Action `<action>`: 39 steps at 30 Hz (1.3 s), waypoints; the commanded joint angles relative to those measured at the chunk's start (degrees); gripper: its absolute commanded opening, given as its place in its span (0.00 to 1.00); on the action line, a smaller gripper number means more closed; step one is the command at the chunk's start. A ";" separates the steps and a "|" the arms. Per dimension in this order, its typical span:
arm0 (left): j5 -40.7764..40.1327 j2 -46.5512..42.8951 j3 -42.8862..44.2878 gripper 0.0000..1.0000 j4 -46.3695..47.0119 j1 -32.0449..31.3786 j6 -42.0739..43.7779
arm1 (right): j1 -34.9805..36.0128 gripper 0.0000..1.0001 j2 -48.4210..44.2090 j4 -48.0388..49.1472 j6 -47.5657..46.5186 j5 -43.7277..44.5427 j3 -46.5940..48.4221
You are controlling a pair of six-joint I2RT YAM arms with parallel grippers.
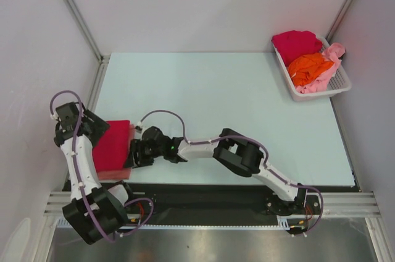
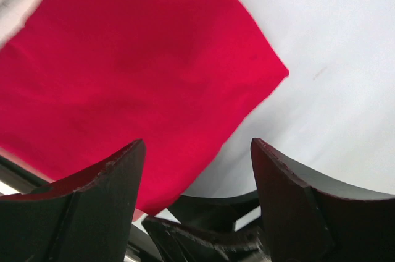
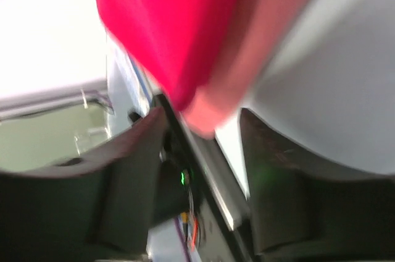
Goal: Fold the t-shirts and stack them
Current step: Neatly place the folded tshirt to the corner
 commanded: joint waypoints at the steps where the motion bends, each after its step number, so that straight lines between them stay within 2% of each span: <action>1: 7.51 -2.64 -2.79 0.73 3.47 1.66 -2.99 | -1.75 0.60 -11.47 -4.96 -6.09 -1.71 -4.55; 2: 9.08 -2.91 -4.19 0.73 4.52 2.18 -3.95 | -2.80 0.67 -13.75 -5.83 -7.05 -1.71 -7.35; 4: 10.58 -3.43 -5.69 0.63 6.02 2.71 -5.27 | -4.03 0.72 -20.50 -9.61 -10.22 -2.58 -10.18; 8: 18.04 -6.33 -14.45 0.45 15.04 4.12 -8.25 | -9.47 0.71 -33.09 -14.10 -14.09 -4.08 -20.09; 9: 21.36 -7.12 -16.31 0.37 17.34 4.21 -9.05 | -10.62 0.70 -35.46 -14.89 -14.62 -3.91 -23.95; 11: 24.98 -8.53 -22.02 0.27 25.07 4.91 -12.29 | -14.03 0.70 -42.58 -16.83 -16.11 -4.60 -28.27; 12: 28.66 -8.97 -23.96 0.12 27.97 5.26 -13.26 | -15.10 0.69 -45.04 -17.35 -16.38 -4.96 -32.30; 14: 29.92 -10.20 -27.57 0.00 33.33 6.40 -14.68 | -17.47 0.69 -51.52 -17.79 -16.64 -5.66 -36.36; 19: 32.55 -12.22 -31.44 0.00 37.31 10.79 -13.27 | -25.21 0.68 -61.57 -20.60 -17.34 -6.81 -46.64; 24: 34.57 -13.01 -32.15 0.00 39.77 11.59 -14.24 | -28.38 0.68 -66.68 -23.94 -18.66 -7.86 -49.38; 28: 25.38 -12.31 -25.05 0.00 26.54 12.56 -9.50 | -29.35 0.68 -66.86 -24.04 -18.14 -8.56 -50.00; 30: 23.51 -11.62 -25.29 0.00 26.50 13.79 -11.24 | -29.44 0.68 -66.51 -23.51 -17.79 -9.09 -49.57; 32: 26.12 -11.09 -27.92 0.00 30.52 15.45 -13.61 | -29.44 0.68 -66.16 -23.60 -17.61 -9.36 -49.04; 33: 27.88 -10.82 -31.67 0.00 37.60 16.59 -16.50 | -29.52 0.68 -66.16 -23.68 -17.61 -9.44 -48.43; 36: 30.80 -8.64 -37.57 0.00 49.04 16.87 -20.55 | -29.88 0.68 -66.16 -24.30 -17.78 -9.97 -47.81; 39: 33.35 -6.69 -41.28 0.00 56.55 16.87 -22.24 | -30.14 0.68 -66.42 -25.44 -18.57 -10.06 -47.81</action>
